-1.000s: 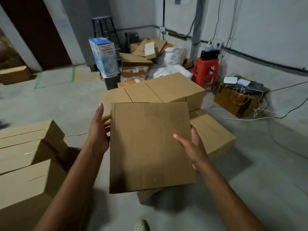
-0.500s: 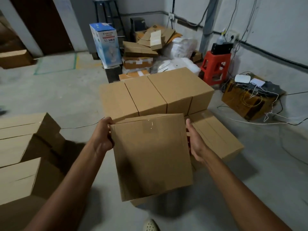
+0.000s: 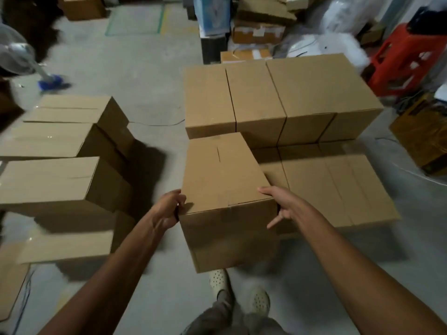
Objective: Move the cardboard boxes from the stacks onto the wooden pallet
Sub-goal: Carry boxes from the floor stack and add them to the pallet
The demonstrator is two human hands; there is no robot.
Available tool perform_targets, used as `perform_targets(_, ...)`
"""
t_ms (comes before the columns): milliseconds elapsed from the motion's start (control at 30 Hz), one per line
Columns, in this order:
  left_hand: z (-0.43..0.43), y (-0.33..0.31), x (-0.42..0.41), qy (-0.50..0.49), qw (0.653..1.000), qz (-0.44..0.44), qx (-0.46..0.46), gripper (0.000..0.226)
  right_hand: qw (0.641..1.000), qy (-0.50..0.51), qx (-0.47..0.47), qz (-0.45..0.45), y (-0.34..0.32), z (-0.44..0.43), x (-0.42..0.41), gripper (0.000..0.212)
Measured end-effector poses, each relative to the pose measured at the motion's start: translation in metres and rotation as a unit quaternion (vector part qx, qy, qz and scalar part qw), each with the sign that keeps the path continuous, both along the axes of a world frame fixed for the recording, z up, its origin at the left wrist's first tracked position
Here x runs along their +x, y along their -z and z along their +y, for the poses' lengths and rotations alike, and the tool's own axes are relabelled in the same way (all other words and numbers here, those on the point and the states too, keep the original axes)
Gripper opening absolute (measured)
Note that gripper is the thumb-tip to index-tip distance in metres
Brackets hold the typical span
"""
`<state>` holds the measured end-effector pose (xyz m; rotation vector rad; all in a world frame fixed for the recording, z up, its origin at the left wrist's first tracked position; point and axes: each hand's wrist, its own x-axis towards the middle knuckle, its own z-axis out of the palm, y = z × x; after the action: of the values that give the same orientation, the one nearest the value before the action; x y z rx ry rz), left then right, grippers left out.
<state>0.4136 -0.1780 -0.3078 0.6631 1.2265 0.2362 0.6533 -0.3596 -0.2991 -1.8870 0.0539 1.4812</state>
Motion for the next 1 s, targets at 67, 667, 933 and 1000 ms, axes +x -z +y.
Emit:
perform_targets(67,-0.007,0.016,-0.008,0.009,1.0,-0.003,0.005,0.048,1.0,-0.001,-0.001,0.006,0.02,-0.003,-0.004,0.053)
perform_targets(667,-0.065,0.167,-0.027,0.027,0.997,0.021,0.068,0.045,0.998,-0.054,-0.028,-0.018,0.162,-0.033,-0.037,0.037)
perform_targets(933,-0.031,0.188,-0.022,0.004,1.0,-0.009,0.021,0.067,0.999,-0.028,-0.002,-0.019,0.172,-0.004,-0.026,0.061)
perform_targets(1000,-0.026,0.188,-0.019,0.001,1.0,-0.006,0.021,0.073,1.0,-0.03,0.0,-0.009,0.172,0.002,-0.025,0.06)
